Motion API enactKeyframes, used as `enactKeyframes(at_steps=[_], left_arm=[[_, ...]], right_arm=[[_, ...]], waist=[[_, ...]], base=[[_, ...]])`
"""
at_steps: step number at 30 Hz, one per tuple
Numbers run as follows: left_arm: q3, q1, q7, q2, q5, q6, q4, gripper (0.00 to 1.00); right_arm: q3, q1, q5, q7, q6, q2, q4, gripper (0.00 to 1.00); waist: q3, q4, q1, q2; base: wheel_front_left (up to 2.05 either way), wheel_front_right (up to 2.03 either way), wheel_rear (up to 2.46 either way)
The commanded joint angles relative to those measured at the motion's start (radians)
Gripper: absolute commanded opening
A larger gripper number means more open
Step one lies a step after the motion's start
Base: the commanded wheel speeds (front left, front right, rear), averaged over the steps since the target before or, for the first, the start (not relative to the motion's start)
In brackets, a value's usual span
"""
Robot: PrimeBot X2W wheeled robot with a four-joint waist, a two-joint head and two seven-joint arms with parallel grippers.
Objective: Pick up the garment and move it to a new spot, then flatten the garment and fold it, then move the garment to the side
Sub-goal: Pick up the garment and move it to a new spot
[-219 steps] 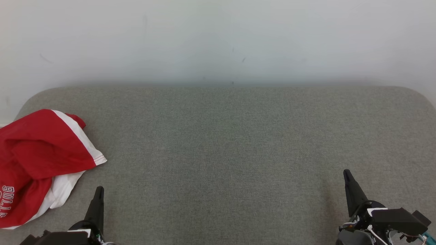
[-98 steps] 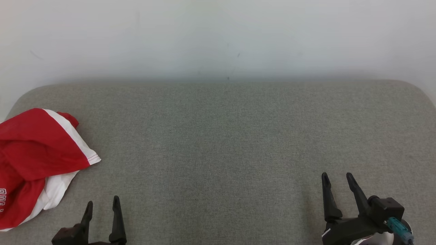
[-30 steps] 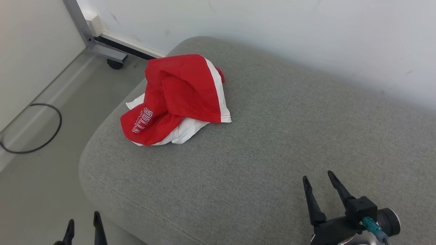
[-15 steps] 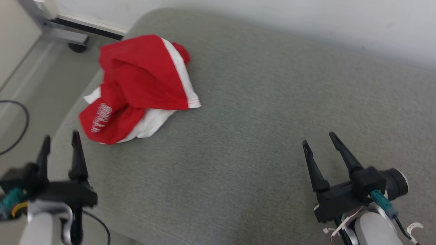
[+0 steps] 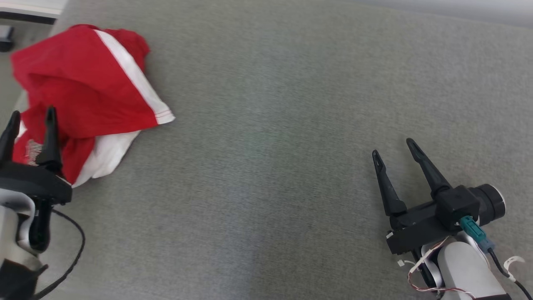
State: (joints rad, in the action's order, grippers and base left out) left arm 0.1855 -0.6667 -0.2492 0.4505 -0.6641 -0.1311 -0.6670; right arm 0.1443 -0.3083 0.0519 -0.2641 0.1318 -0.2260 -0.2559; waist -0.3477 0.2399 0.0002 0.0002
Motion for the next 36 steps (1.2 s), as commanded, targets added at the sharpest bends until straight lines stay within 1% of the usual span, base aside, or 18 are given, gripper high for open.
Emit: enactKeyframes(at_steps=[1,4,7,11,12,15,18,19,20,21,22,23,26,30,34,36], left_arm=[[0.013,-0.009,0.009,0.015,-0.012,0.001,-0.014,1.00],[0.069,-0.043,0.024,0.049,-0.070,0.001,-0.035,1.00],[0.099,-0.067,0.026,0.076,-0.114,0.001,-0.069,1.00],[0.141,-0.102,0.021,0.095,-0.142,0.001,-0.097,1.00],[0.158,-0.115,0.020,0.100,-0.155,0.001,-0.122,1.00],[0.185,-0.135,0.010,0.097,-0.168,0.001,-0.141,1.00],[0.215,-0.147,-0.002,0.112,-0.156,0.001,-0.146,1.00],[0.221,-0.152,-0.007,0.114,-0.148,0.001,-0.150,0.80],[0.229,-0.157,-0.011,0.111,-0.142,0.001,-0.151,0.39],[0.235,-0.161,-0.012,0.111,-0.134,0.001,-0.153,0.31],[0.237,-0.168,-0.015,0.119,-0.125,0.001,-0.157,0.05],[0.235,-0.175,-0.015,0.123,-0.118,0.001,-0.161,0.00],[0.228,-0.189,-0.017,0.123,-0.079,0.001,-0.146,0.00],[0.179,-0.203,-0.016,0.131,0.012,0.003,-0.050,0.00],[0.153,-0.209,-0.017,0.108,0.099,0.003,0.038,0.00],[0.150,-0.218,-0.017,0.090,0.118,0.003,0.075,0.00]], right_arm=[[0.005,-0.010,0.005,0.000,-0.002,0.000,0.004,1.00],[0.005,-0.016,0.004,0.000,-0.002,0.004,0.013,1.00],[0.003,-0.020,0.001,0.000,-0.002,0.006,0.019,1.00],[-0.003,-0.023,-0.005,0.000,-0.002,0.013,0.020,1.00],[-0.006,-0.031,-0.007,0.000,-0.002,0.015,0.015,1.00],[-0.002,-0.036,-0.008,0.000,-0.002,0.021,0.008,1.00],[0.004,-0.037,-0.008,0.000,-0.002,0.025,0.004,1.00],[0.007,-0.037,-0.006,0.000,-0.002,0.026,0.000,1.00],[0.007,-0.035,-0.003,0.000,-0.002,0.027,-0.006,1.00],[0.009,-0.034,-0.001,0.000,-0.002,0.028,-0.009,1.00],[0.009,-0.033,-0.001,0.000,-0.002,0.028,-0.012,1.00],[0.009,-0.034,0.000,0.000,-0.002,0.029,-0.014,1.00],[0.011,-0.035,0.001,0.000,-0.002,0.036,-0.024,1.00],[0.008,-0.028,0.002,0.000,-0.002,0.052,-0.033,1.00],[-0.006,-0.010,0.004,0.000,-0.002,0.069,-0.048,1.00],[-0.010,-0.004,0.006,0.000,-0.002,0.085,-0.057,1.00]], waist=[[-0.054,-0.060,-0.0002,-0.0002],[-0.066,-0.078,-0.0002,-0.0002],[-0.077,-0.087,-0.0002,-0.0002],[-0.091,-0.090,-0.0002,-0.0002],[-0.096,-0.089,-0.0002,-0.0002],[-0.099,-0.086,-0.0002,-0.0002],[-0.097,-0.085,-0.0002,-0.0002],[-0.095,-0.084,-0.0002,-0.0002],[-0.091,-0.083,-0.0002,-0.0002],[-0.089,-0.082,-0.0002,-0.0002],[-0.087,-0.082,-0.0002,-0.0002],[-0.087,-0.081,-0.0002,-0.0002],[-0.079,-0.081,-0.0002,-0.0002],[-0.052,-0.085,-0.0002,-0.0002],[-0.009,-0.091,-0.0002,-0.0002],[0.016,-0.096,-0.0002,-0.0002]], base=[[0.00,0.00,0.00],[0.00,0.00,0.00],[0.00,0.00,0.00],[0.00,0.00,0.00],[0.00,0.00,0.00],[0.00,0.00,0.00],[0.00,0.00,0.00],[0.00,0.00,0.00],[0.00,0.00,0.00],[0.00,0.00,0.00],[0.00,0.00,0.00],[0.00,0.00,0.00],[0.00,0.00,0.00],[0.00,0.00,0.00],[0.00,0.00,0.00],[0.00,0.00,0.00]])
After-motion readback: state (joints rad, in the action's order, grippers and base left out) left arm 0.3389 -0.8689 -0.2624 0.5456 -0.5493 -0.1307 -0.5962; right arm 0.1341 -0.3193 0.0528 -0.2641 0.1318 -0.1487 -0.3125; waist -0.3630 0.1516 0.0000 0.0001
